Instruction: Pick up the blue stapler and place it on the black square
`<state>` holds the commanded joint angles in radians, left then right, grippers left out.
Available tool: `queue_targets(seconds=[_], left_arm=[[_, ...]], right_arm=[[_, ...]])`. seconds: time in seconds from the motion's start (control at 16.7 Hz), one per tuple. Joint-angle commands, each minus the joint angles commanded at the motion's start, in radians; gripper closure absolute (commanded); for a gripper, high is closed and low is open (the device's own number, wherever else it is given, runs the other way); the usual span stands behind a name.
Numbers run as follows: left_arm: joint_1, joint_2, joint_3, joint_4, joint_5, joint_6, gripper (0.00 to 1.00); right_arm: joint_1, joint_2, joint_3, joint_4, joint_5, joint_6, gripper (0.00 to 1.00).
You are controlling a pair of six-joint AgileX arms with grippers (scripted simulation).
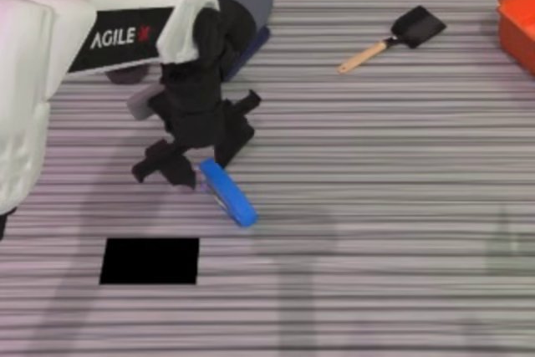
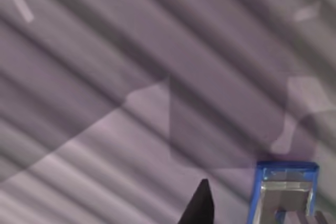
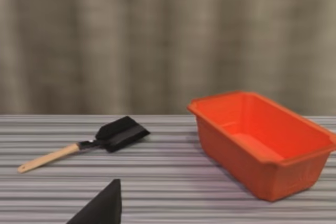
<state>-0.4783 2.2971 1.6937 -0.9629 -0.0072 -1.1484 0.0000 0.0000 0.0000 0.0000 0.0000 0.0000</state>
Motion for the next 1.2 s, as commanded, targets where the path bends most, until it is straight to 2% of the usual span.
queue_targets(seconds=[0.24,0.3,0.9,1.2], left_arm=[[0.0,0.0,0.0,0.0,0.0,0.0,0.98],[0.0,0.0,0.0,0.0,0.0,0.0,1.0],[0.0,-0.002,0.017,-0.017,0.0,0.001,1.0],[0.009,-0.043,0.164,-0.227,-0.001,-0.005,1.0]], right_arm=[[0.0,0.0,0.0,0.0,0.0,0.0,0.0],[0.0,0.0,0.0,0.0,0.0,0.0,0.0],[0.0,0.0,0.0,0.0,0.0,0.0,0.0],[0.0,0.0,0.0,0.0,0.0,0.0,0.0]])
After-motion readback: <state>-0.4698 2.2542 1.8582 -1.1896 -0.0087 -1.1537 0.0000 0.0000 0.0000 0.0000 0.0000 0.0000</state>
